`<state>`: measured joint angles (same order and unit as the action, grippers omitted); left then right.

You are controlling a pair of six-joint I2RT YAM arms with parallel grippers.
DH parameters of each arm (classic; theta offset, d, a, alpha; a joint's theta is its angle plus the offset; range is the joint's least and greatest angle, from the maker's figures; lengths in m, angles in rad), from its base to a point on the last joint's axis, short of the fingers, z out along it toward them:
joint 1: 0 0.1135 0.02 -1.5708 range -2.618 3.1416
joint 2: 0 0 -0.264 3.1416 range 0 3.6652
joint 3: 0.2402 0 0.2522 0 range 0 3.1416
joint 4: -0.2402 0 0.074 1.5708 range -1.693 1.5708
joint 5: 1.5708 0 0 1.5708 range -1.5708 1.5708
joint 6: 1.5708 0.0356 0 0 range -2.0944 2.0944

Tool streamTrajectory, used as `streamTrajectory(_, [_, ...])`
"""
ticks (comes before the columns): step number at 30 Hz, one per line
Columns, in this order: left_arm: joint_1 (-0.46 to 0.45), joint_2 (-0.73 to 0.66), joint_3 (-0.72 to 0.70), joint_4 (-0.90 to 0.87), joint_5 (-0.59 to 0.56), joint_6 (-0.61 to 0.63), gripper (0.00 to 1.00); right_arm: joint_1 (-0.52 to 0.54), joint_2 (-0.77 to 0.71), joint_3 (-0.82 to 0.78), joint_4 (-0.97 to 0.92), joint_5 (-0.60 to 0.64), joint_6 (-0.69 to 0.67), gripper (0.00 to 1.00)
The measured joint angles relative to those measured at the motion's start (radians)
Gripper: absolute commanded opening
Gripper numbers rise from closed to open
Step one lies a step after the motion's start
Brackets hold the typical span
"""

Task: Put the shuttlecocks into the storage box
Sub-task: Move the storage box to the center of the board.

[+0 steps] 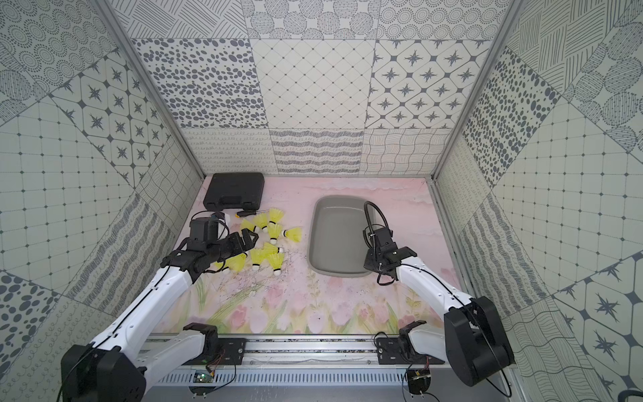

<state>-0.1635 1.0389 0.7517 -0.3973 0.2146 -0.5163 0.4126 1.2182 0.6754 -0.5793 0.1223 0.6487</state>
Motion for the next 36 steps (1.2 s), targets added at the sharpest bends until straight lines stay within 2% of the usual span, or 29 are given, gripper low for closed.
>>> streamTrajectory(13, [-0.085, 0.049, 0.044, -0.033, 0.003, 0.003, 0.91, 0.173, -0.060, -0.042, -0.028, 0.068, 0.105, 0.13])
streamTrajectory(16, [-0.109, 0.077, 0.063, -0.037, 0.002, 0.004, 0.89, 0.188, -0.058, -0.042, -0.028, 0.085, 0.121, 0.20])
streamTrajectory(19, [-0.138, 0.111, 0.087, -0.039, 0.000, 0.004, 0.86, 0.195, -0.054, -0.042, -0.044, 0.089, 0.131, 0.38])
streamTrajectory(22, [-0.172, 0.156, 0.118, -0.039, -0.008, 0.006, 0.82, 0.199, -0.053, -0.042, -0.063, 0.093, 0.135, 0.49])
streamTrajectory(30, [-0.280, 0.354, 0.256, -0.040, -0.054, 0.038, 0.71, 0.200, -0.121, -0.030, -0.083, 0.117, 0.112, 0.60])
streamTrajectory(36, [-0.349, 0.522, 0.377, -0.055, -0.111, 0.082, 0.63, 0.196, -0.187, -0.012, -0.070, 0.137, 0.058, 0.61])
